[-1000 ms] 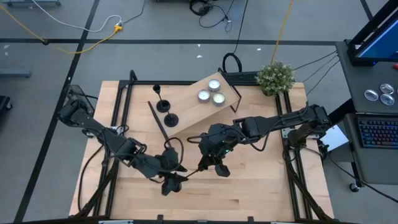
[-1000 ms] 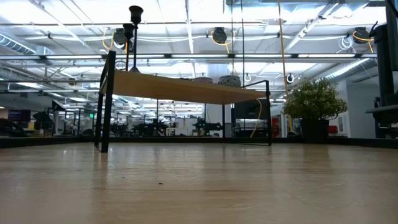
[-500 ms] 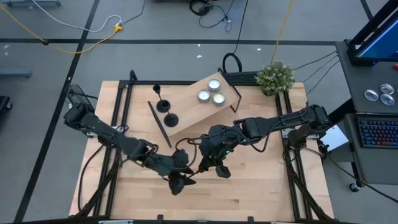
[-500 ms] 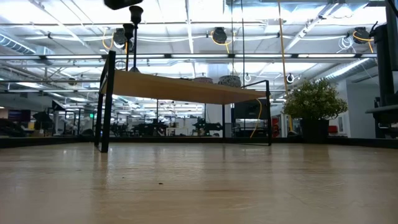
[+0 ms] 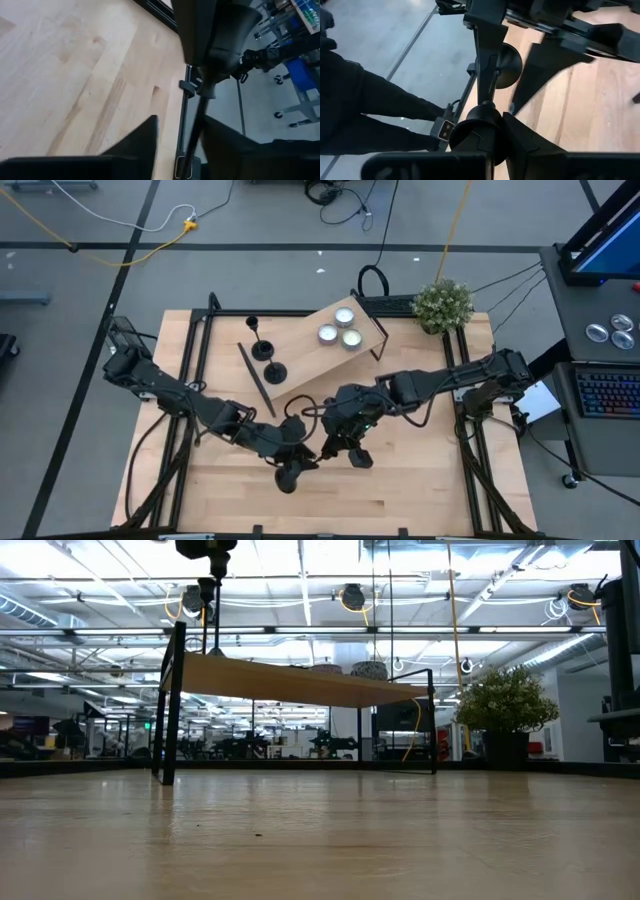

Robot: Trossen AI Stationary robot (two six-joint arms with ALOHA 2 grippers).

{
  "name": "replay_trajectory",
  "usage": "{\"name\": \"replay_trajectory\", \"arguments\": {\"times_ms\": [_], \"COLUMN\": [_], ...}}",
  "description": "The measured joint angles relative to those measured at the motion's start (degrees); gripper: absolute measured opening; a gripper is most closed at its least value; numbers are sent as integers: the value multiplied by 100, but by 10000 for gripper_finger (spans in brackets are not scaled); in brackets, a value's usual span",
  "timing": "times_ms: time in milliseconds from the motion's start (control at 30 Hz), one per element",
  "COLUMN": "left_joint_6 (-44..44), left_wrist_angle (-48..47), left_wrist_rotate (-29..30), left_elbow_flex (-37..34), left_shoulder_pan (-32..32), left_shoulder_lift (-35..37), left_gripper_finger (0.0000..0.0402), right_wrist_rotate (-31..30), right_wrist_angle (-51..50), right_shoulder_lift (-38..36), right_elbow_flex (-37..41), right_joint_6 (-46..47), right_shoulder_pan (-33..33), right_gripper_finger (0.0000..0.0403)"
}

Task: Pick & Place candle stick holders
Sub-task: Put the black candle holder on the shelf

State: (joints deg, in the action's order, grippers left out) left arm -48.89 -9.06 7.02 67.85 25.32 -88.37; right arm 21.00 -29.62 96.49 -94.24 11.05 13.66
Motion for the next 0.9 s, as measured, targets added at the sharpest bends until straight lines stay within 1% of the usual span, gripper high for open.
{"name": "replay_trajectory", "arguments": {"times_ms": [167,200,233,367,433,667,767,900], "left_joint_6": [70,147,171,134,161,0,-97,-378], "left_wrist_angle": [20,39,50,109,155,136,57,-207], "left_wrist_rotate": [-150,-176,-189,-182,-182,-87,8,149], "left_elbow_flex": [0,0,4,4,4,4,4,4], "left_shoulder_pan": [-30,-27,-22,-22,-17,80,186,342], "left_shoulder_lift": [4,4,6,8,10,10,10,10], "left_gripper_finger": [36,22,18,24,16,14,14,14], "right_wrist_rotate": [-33,0,28,28,31,-37,-11,1], "right_wrist_angle": [-18,-14,-6,6,56,150,152,147], "right_shoulder_lift": [0,0,0,0,0,-23,-35,-57], "right_elbow_flex": [0,2,1,2,2,2,2,4], "right_joint_6": [-1,-4,-7,-7,-7,10,20,22], "right_shoulder_pan": [-7,-7,-5,-5,-5,-13,-9,-9], "right_gripper_finger": [8,8,8,9,16,96,117,133]}}
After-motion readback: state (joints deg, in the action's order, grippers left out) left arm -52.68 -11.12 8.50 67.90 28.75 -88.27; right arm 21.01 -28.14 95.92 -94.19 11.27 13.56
